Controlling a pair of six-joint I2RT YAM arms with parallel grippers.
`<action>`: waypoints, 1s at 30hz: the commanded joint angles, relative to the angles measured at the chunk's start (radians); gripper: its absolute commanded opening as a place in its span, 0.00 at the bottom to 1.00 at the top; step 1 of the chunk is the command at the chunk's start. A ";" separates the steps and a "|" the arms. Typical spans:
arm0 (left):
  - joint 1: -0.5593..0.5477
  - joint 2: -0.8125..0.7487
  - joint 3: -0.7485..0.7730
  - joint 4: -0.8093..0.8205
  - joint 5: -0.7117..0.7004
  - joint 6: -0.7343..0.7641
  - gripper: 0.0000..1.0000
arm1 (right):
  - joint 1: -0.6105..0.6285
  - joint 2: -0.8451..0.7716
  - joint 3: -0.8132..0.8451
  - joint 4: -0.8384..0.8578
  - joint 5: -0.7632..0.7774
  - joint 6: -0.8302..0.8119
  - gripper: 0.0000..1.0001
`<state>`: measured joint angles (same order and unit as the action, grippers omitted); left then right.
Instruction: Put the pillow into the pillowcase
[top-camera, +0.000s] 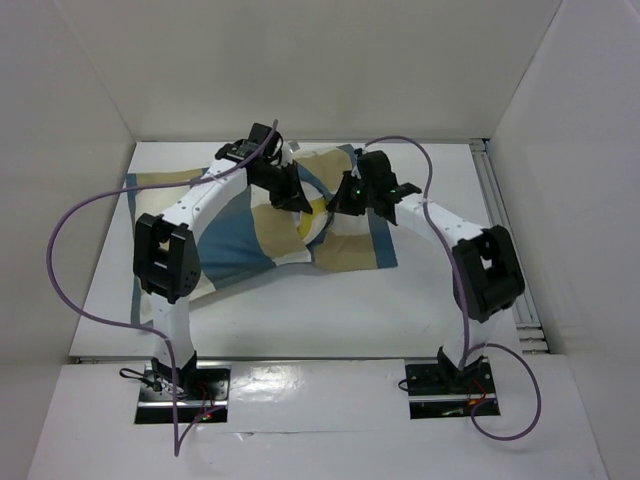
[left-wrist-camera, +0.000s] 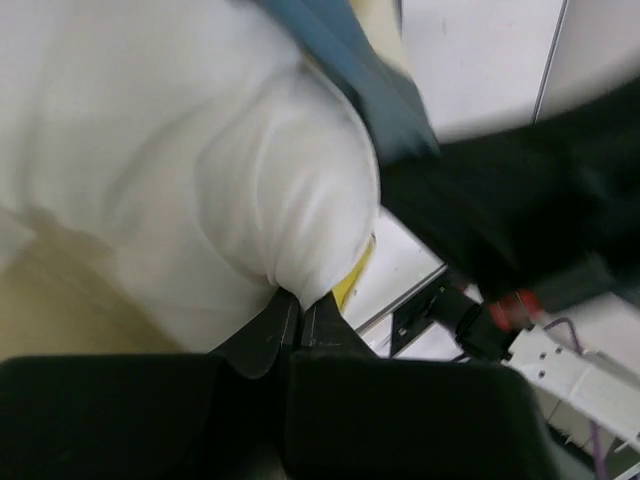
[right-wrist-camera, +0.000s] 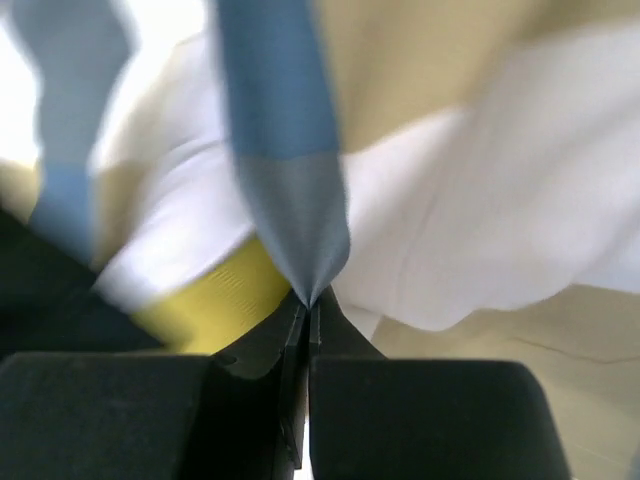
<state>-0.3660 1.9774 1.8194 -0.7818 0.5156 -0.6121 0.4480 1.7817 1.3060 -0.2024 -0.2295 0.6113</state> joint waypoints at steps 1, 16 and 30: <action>0.013 0.055 0.046 0.136 -0.083 -0.092 0.00 | 0.037 -0.137 -0.042 -0.086 -0.143 -0.129 0.00; -0.071 0.213 0.119 0.176 -0.205 -0.103 0.00 | 0.046 -0.240 0.023 -0.029 -0.547 -0.179 0.00; -0.080 -0.026 0.037 -0.212 -0.057 0.123 0.07 | -0.054 -0.188 -0.082 -0.098 -0.421 -0.209 0.00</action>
<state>-0.4473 2.0521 1.9015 -0.9291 0.4454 -0.5438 0.3870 1.5936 1.1961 -0.2752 -0.6437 0.4255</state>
